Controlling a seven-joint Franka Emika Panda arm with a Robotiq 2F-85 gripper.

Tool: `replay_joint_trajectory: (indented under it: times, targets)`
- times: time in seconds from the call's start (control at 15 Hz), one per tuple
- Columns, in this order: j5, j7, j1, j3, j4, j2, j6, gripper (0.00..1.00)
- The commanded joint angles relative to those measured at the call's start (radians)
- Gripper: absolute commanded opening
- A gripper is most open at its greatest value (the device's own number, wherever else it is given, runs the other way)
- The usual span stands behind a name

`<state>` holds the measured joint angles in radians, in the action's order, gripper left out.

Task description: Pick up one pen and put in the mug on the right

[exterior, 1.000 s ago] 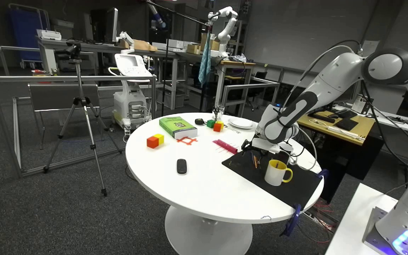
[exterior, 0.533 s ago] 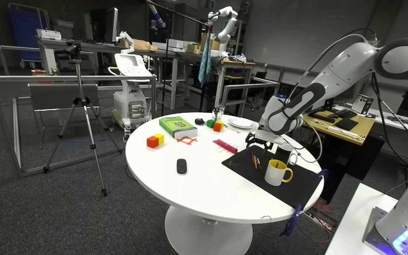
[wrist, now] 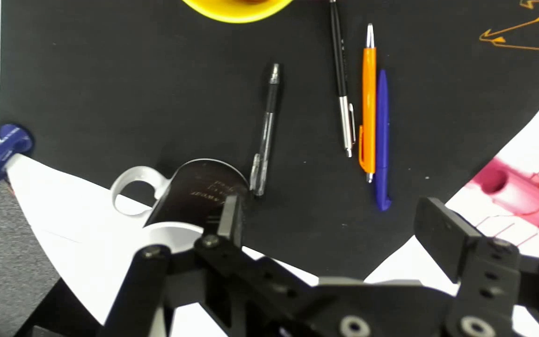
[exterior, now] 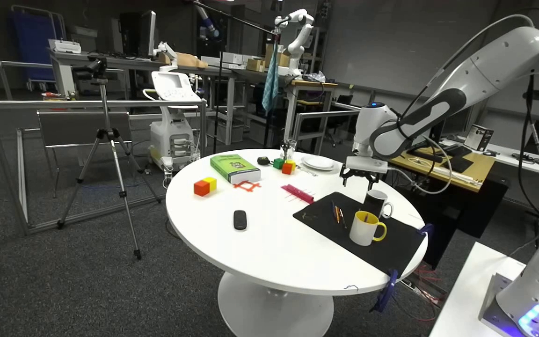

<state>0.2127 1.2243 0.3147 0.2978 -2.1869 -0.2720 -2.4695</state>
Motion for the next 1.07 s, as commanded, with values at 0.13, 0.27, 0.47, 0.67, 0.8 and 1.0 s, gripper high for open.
replay_joint_trajectory:
  times: [0.13, 0.27, 0.47, 0.67, 0.8, 1.0]
  targets:
    - [0.085, 0.108, -0.085, -0.091, -0.004, 0.023, 0.022, 1.00]
    - [0.090, 0.103, -0.091, -0.098, -0.009, 0.029, 0.010, 1.00]
    - [0.109, 0.122, -0.108, -0.120, -0.019, 0.019, -0.032, 1.00]
    - [0.110, 0.113, -0.124, -0.131, -0.032, -0.002, -0.071, 1.00]
    - [0.111, 0.114, -0.128, -0.127, -0.046, -0.017, -0.103, 1.00]
    - [0.079, 0.108, -0.140, -0.127, -0.064, -0.038, -0.150, 1.00]
